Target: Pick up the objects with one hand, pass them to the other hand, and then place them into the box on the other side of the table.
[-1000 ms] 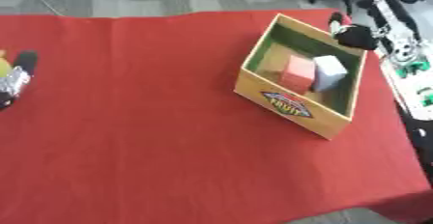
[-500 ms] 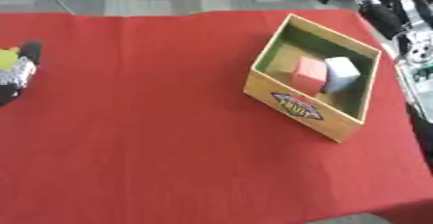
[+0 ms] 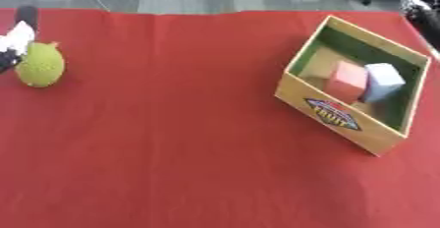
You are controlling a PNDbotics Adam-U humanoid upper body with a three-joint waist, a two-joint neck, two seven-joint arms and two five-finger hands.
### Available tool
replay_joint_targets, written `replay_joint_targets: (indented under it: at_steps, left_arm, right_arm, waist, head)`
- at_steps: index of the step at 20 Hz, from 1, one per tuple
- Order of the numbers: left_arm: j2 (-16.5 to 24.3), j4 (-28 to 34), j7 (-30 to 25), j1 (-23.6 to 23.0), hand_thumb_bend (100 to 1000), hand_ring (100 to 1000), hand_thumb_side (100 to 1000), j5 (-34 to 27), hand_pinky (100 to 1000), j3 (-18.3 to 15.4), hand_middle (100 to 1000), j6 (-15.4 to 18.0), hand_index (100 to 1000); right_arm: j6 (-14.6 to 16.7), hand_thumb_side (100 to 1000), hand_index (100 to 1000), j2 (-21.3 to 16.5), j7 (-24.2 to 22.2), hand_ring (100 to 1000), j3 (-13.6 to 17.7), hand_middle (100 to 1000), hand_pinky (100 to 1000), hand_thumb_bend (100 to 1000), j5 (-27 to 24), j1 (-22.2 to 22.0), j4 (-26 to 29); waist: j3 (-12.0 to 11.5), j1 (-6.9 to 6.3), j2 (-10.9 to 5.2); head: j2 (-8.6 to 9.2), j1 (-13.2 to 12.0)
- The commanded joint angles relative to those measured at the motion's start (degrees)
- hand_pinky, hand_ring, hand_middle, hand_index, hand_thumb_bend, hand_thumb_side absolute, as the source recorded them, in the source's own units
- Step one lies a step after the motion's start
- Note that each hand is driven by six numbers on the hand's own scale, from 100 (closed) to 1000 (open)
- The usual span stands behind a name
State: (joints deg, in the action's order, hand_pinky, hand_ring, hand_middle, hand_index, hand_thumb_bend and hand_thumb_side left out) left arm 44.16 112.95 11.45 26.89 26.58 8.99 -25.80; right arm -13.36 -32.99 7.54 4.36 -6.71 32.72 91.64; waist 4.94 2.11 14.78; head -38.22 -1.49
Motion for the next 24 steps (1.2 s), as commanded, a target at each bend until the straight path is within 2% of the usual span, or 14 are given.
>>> replay_joint_targets:
  at_steps: [1,5,6,7,8,12,13,14,16,19,24]
  left_arm:
    - [5.5,-0.9,-2.8,2.1,372,662,520,-2.7,813,-0.6,667,-2.3,809]
    - [8.3,-5.3,-6.5,4.9,419,702,571,-6.3,829,0.7,710,-5.2,825]
    - [8.7,-6.7,-7.4,5.8,457,708,558,-7.2,831,1.2,714,-5.8,828]
    - [8.9,-8.2,-8.4,6.8,457,708,558,-7.9,831,1.5,714,-6.1,828]
    - [9.1,-9.6,-9.3,7.6,525,718,527,-8.4,833,1.9,713,-6.2,825]
    - [9.2,-15.4,-13.2,10.9,600,737,489,-9.7,834,4.1,721,-7.6,827]
    - [9.2,-16.8,-14.2,11.5,606,738,489,-9.6,834,4.4,721,-8.0,827]
    - [9.3,-18.2,-15.1,12.1,663,747,486,-9.2,830,4.7,728,-8.4,830]
    - [9.4,-21.2,-16.9,13.1,699,757,481,-7.8,823,5.4,736,-9.2,833]
    - [9.4,-25.3,-19.8,14.2,717,765,496,-5.0,825,5.9,742,-9.7,834]
    - [8.9,-29.1,-24.9,15.3,798,783,609,-1.5,834,6.2,756,-8.7,838]
  right_arm:
    - [0.9,591,938,-2.1,0.2,862,-0.2,763,921,100,-2.9,0.5,3.1]
    - [0.9,586,936,-2.8,0.0,866,-0.9,768,921,100,-6.6,0.4,4.4]
    - [0.8,587,937,-3.0,-0.2,867,-1.0,769,921,100,-7.6,0.4,4.6]
    - [0.8,587,937,-3.1,-0.2,867,-1.1,769,921,100,-8.3,0.3,4.8]
    - [0.7,586,936,-3.2,-0.3,866,-1.2,768,920,100,-8.8,0.4,4.9]
    - [0.5,581,932,-3.2,-0.4,862,-1.5,764,919,100,-9.2,0.5,5.0]
    - [0.5,581,932,-3.3,-0.4,862,-1.5,764,919,100,-9.1,0.5,5.0]
    - [0.4,582,931,-3.3,-0.4,861,-1.6,764,918,100,-8.9,0.5,4.9]
    - [0.3,589,931,-3.2,-0.4,861,-1.6,764,918,100,-8.7,0.5,4.7]
    - [0.4,591,933,-3.2,-0.7,862,-1.7,765,918,100,-8.4,0.5,4.4]
    - [0.3,586,932,-3.2,-0.6,861,-1.7,764,917,100,-7.7,0.5,3.8]
  waist:
    - [0.2,-0.11,-0.87]
    - [0.6,-0.12,-0.68]
    - [0.7,-0.11,-0.64]
    - [0.7,-0.1,-0.61]
    - [0.8,-0.09,-0.55]
    - [1.1,-0.05,-0.39]
    - [1.2,-0.03,-0.35]
    - [1.3,-0.03,-0.32]
    - [1.3,-0.1,-0.27]
    - [1.3,-0.2,-0.24]
    - [1.4,-0.14,-0.32]
  head:
    - [0.09,-1.0]
    - [0.49,-1.9]
    - [0.58,-2.0]
    - [0.64,-2.1]
    - [0.76,-2.3]
    - [0.98,-3.3]
    - [1.04,-3.5]
    - [1.07,-3.7]
    - [1.05,-4.1]
    - [1.06,-4.3]
    - [1.31,-4.3]
